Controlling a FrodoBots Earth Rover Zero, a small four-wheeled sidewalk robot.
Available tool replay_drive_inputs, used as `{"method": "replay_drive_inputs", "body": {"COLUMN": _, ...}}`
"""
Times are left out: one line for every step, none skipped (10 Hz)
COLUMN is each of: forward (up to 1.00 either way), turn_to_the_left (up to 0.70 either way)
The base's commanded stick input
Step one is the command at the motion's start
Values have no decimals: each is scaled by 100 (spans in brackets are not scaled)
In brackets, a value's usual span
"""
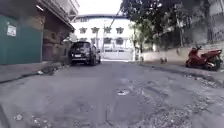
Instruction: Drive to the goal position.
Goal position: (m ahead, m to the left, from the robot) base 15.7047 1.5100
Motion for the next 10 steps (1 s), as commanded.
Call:
{"method": "replay_drive_inputs", "body": {"forward": 90, "turn_to_the_left": -1}}
{"method": "replay_drive_inputs", "body": {"forward": 81, "turn_to_the_left": -1}}
{"method": "replay_drive_inputs", "body": {"forward": 85, "turn_to_the_left": -1}}
{"method": "replay_drive_inputs", "body": {"forward": 90, "turn_to_the_left": -1}}
{"method": "replay_drive_inputs", "body": {"forward": 90, "turn_to_the_left": -1}}
{"method": "replay_drive_inputs", "body": {"forward": 91, "turn_to_the_left": -1}}
{"method": "replay_drive_inputs", "body": {"forward": 91, "turn_to_the_left": -1}}
{"method": "replay_drive_inputs", "body": {"forward": 91, "turn_to_the_left": -1}}
{"method": "replay_drive_inputs", "body": {"forward": 91, "turn_to_the_left": -1}}
{"method": "replay_drive_inputs", "body": {"forward": 91, "turn_to_the_left": -1}}
